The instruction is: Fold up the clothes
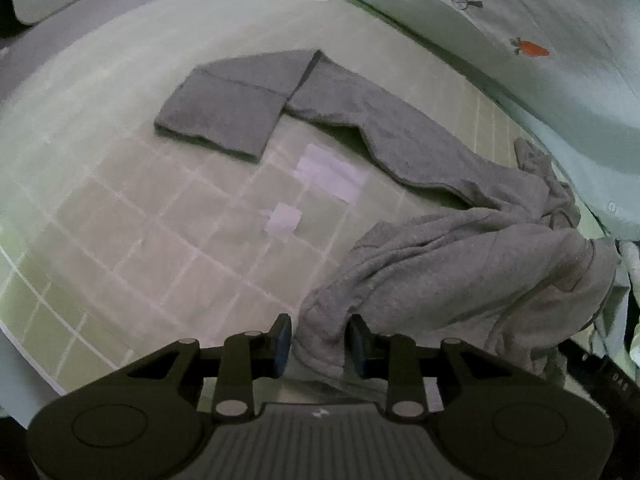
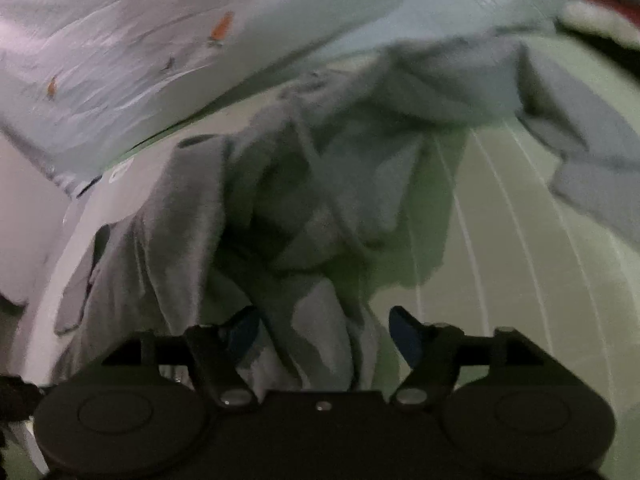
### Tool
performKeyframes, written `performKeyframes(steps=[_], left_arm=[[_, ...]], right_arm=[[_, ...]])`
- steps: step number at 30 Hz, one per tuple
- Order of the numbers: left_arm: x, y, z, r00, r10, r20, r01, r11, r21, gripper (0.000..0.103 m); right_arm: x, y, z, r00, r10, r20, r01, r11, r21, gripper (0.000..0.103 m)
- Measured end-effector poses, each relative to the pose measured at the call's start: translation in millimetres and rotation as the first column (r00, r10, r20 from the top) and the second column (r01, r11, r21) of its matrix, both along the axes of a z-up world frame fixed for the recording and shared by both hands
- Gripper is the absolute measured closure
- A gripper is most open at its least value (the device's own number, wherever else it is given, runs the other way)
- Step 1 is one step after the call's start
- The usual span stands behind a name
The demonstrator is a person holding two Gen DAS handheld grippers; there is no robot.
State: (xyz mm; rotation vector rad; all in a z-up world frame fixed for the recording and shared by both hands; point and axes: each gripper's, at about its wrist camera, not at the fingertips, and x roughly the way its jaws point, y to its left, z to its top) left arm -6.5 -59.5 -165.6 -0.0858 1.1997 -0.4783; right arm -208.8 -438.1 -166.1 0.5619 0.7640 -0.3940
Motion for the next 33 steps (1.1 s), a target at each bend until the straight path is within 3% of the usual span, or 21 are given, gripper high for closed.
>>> performKeyframes(steps=[5,6,8,9,10,12,14,16,19,22,23,24,25,26,28,30,31,33], left_arm=[[-2.8,-16.6,10.6,0.981,-0.133,0.140,0.119,0.988,0.101,0.058],[-2.9,-22.2,12.0,0.972,-0.169,0.164,0.150,0.981,0.123,0.058],[-1.9,-33.1,12.9,0.952,-0.235,0.198,0.209,0.967,0.143,0.058],[-0.6,-38.9,11.1,0.944,-0.262,0.202,0.238,0.962,0.136,0.058],[-0.4,-44.4,8.2,0.937,-0.290,0.197,0.269,0.955,0.128,0.060],[-2.4,-58.2,2.0,0.916,-0.353,0.192,0.330,0.933,0.145,0.091],[-6.3,-67.4,2.0,0.900,-0.392,0.189,0.361,0.915,0.180,0.097],[-8.2,-61.8,20.4,0.903,-0.379,0.201,0.365,0.925,0.107,0.097],[-8.7,-32.8,77.6,0.929,-0.316,0.191,0.340,0.934,-0.107,0.097],[-19.5,-7.2,140.5,0.925,-0.281,0.256,0.351,0.890,-0.291,0.097],[-21.5,-8.6,145.4,0.920,-0.268,0.287,0.346,0.898,-0.270,0.096],[-23.5,-10.1,150.2,0.913,-0.255,0.318,0.341,0.906,-0.250,0.096],[-25.5,-11.6,154.8,0.905,-0.243,0.349,0.334,0.914,-0.229,0.095],[-20.5,-20.5,139.9,0.911,-0.236,0.339,0.306,0.937,-0.167,0.095],[-2.8,-34.2,89.4,0.953,-0.207,0.221,0.225,0.972,-0.063,0.096],[4.9,-39.2,44.5,0.977,-0.164,0.134,0.151,0.983,0.101,0.100],[3.2,-35.5,33.0,0.977,-0.163,0.135,0.143,0.979,0.143,0.100],[-2.5,-18.4,21.8,0.987,-0.126,0.101,0.112,0.985,0.134,0.099]], right_arm=[[-11.3,-1.9,18.4,0.997,0.048,0.056,-0.049,0.999,0.018,0.033],[-15.8,-2.9,23.4,0.996,0.052,0.072,-0.054,0.998,0.028,0.045],[-25.0,-5.0,33.4,0.993,0.059,0.103,-0.064,0.997,0.046,0.055],[-29.6,-6.0,38.4,0.991,0.062,0.119,-0.069,0.996,0.056,0.074],[-34.2,-7.1,43.4,0.989,0.065,0.135,-0.075,0.995,0.065,0.091],[-43.3,-9.2,53.4,0.984,0.071,0.166,-0.086,0.993,0.083,0.092],[-52.5,-11.2,63.4,0.977,0.076,0.197,-0.098,0.990,0.101,0.092],[-61.7,-13.3,73.4,0.970,0.081,0.228,-0.110,0.987,0.118,0.093],[-79.2,-15.3,95.2,0.953,0.074,0.294,-0.121,0.982,0.144,0.093],[-115.8,-13.2,146.9,0.897,0.000,0.441,-0.088,0.980,0.180,0.093],[-125.9,-16.3,152.3,0.886,-0.029,0.463,-0.066,0.980,0.188,0.093],[-129.2,-20.1,148.5,0.898,-0.041,0.439,-0.038,0.985,0.170,0.093],[-127.0,-23.3,139.0,0.925,-0.040,0.378,-0.010,0.992,0.129,0.093],[-122.1,-26.6,125.3,0.952,-0.053,0.302,0.021,0.994,0.107,0.093],[-110.1,-31.9,91.7,0.984,-0.106,0.142,0.091,0.990,0.110,0.093],[-107.5,-32.4,67.5,0.984,-0.161,0.071,0.149,0.978,0.149,0.093],[-107.8,-31.1,60.6,0.984,-0.174,0.048,0.165,0.974,0.157,0.092],[-111.6,-25.6,57.9,0.984,-0.174,0.027,0.168,0.974,0.150,0.088]])
